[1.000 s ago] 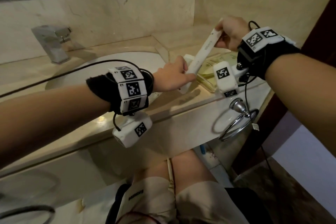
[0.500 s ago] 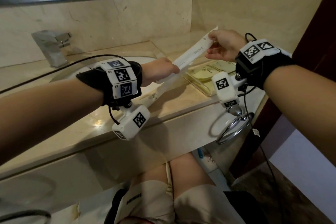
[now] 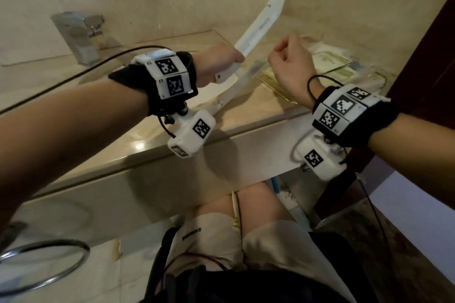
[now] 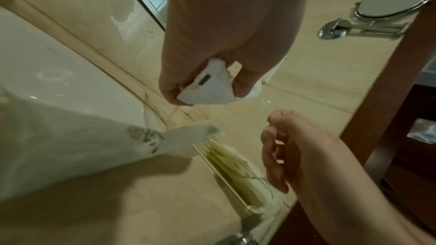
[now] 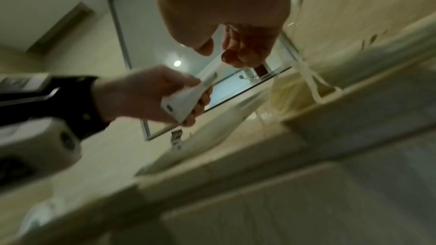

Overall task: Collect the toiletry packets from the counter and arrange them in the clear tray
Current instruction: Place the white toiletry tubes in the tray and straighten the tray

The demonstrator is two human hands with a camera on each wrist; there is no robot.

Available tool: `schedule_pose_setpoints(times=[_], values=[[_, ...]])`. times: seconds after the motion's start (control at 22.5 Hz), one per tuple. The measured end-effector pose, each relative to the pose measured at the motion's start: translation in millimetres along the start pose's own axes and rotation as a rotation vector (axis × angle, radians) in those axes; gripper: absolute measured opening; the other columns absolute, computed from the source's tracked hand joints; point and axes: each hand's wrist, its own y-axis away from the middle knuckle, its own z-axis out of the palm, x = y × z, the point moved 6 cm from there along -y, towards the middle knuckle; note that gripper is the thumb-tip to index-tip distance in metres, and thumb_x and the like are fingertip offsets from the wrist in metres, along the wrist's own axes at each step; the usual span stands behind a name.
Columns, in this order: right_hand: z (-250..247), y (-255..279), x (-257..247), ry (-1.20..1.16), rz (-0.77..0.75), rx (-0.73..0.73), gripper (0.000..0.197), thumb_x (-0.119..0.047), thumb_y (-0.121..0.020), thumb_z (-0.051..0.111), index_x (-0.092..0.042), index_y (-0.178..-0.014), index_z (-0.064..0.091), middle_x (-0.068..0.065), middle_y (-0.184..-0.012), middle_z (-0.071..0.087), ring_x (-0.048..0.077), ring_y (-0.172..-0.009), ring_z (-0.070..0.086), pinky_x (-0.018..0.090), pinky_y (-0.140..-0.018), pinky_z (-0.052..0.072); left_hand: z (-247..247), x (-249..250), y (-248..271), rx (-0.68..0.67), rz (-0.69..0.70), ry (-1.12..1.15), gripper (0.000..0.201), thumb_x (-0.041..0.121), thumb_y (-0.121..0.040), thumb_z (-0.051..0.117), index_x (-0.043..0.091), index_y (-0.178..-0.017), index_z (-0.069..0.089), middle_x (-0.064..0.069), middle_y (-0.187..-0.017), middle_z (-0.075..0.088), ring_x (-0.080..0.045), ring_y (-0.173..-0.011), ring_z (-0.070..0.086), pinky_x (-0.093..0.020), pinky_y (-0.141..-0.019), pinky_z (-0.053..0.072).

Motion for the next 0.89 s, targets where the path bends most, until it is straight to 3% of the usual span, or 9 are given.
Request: schedule_pose_setpoints(times=[0.13, 0.27, 0.44, 0.58, 0.67, 0.76, 0.8, 0.89], values=[[30, 39, 1, 0.037, -0.221, -0.194, 0.003, -0.014, -0.091, 0.048, -0.015, -0.088, 0.047, -0.001, -0.062, 0.046, 0.013, -0.057, 0.042, 0.025, -0.056, 0.032, 2, -8, 9, 0.004, -0.014, 0.053, 0.034, 0.02, -0.096, 0.044, 0.005, -0.126, 0.044, 0.001, -0.075, 0.035, -0.011, -0.06, 0.034, -0.023, -0.053, 0.029], [69, 74, 7, 0.195, -0.452, -0.431, 0.018, -0.019, -0.086, 0.049, -0.005, -0.082, 0.06, 0.007, -0.064, 0.054, 0.019, -0.062, 0.049, 0.025, -0.06, 0.034, 3, -16, 18, -0.002, -0.023, 0.057, 0.045, 0.021, -0.096, 0.044, 0.001, -0.136, 0.039, 0.0, -0.077, 0.034, -0.012, -0.061, 0.033, -0.022, -0.054, 0.03], [90, 105, 10, 0.305, -0.703, -0.554, 0.037, -0.032, -0.082, 0.039, -0.003, -0.08, 0.062, 0.011, -0.065, 0.064, 0.02, -0.056, 0.053, 0.029, -0.057, 0.041, 6, -17, 28, -0.022, 0.006, 0.068, 0.015, 0.02, -0.097, 0.042, 0.009, -0.106, 0.037, 0.001, -0.074, 0.029, -0.012, -0.059, 0.029, -0.023, -0.055, 0.028], [117, 138, 32, 0.553, -0.877, -0.758, 0.039, -0.034, -0.081, 0.039, -0.006, -0.075, 0.064, 0.013, -0.064, 0.067, 0.029, -0.052, 0.062, 0.031, -0.049, 0.045, 8, -18, 33, -0.002, 0.05, 0.038, 0.015, 0.022, -0.098, 0.041, 0.009, -0.104, 0.036, -0.001, -0.081, 0.03, -0.014, -0.066, 0.031, -0.027, -0.065, 0.031], [132, 155, 44, 0.756, -0.961, -0.861, 0.031, -0.032, -0.08, 0.047, -0.009, -0.073, 0.067, 0.011, -0.062, 0.068, 0.027, -0.051, 0.066, 0.03, -0.045, 0.049, 12, -20, 33, -0.027, 0.068, 0.065, 0.008, 0.021, -0.097, 0.041, 0.013, -0.096, 0.041, -0.004, -0.091, 0.034, -0.018, -0.078, 0.036, -0.031, -0.072, 0.032], [146, 162, 60, 0.884, -0.907, -1.06, 0.024, -0.027, -0.088, 0.048, -0.01, -0.093, 0.066, 0.012, -0.083, 0.072, 0.029, -0.074, 0.07, 0.032, -0.061, 0.052, 17, -22, 34, -0.054, 0.071, 0.089, 0.011, 0.02, -0.097, 0.041, 0.015, -0.087, 0.041, -0.004, -0.086, 0.033, -0.019, -0.074, 0.035, -0.032, -0.071, 0.031], [151, 164, 73, 0.886, -0.75, -1.166, 0.026, -0.027, -0.092, 0.045, -0.011, -0.106, 0.06, 0.012, -0.097, 0.07, 0.03, -0.087, 0.068, 0.034, -0.07, 0.051, 19, -24, 34, -0.052, 0.068, 0.086, 0.01, 0.019, -0.097, 0.041, 0.014, -0.087, 0.04, -0.003, -0.08, 0.031, -0.017, -0.067, 0.033, -0.032, -0.068, 0.03], [159, 175, 90, 0.928, -0.575, -1.244, 0.025, -0.031, -0.094, 0.041, -0.016, -0.11, 0.054, 0.01, -0.106, 0.066, 0.031, -0.092, 0.064, 0.033, -0.076, 0.05, 21, -24, 35, -0.033, 0.073, 0.069, 0.015, 0.017, -0.096, 0.041, 0.015, -0.081, 0.038, -0.002, -0.072, 0.025, -0.015, -0.057, 0.026, -0.03, -0.06, 0.027]])
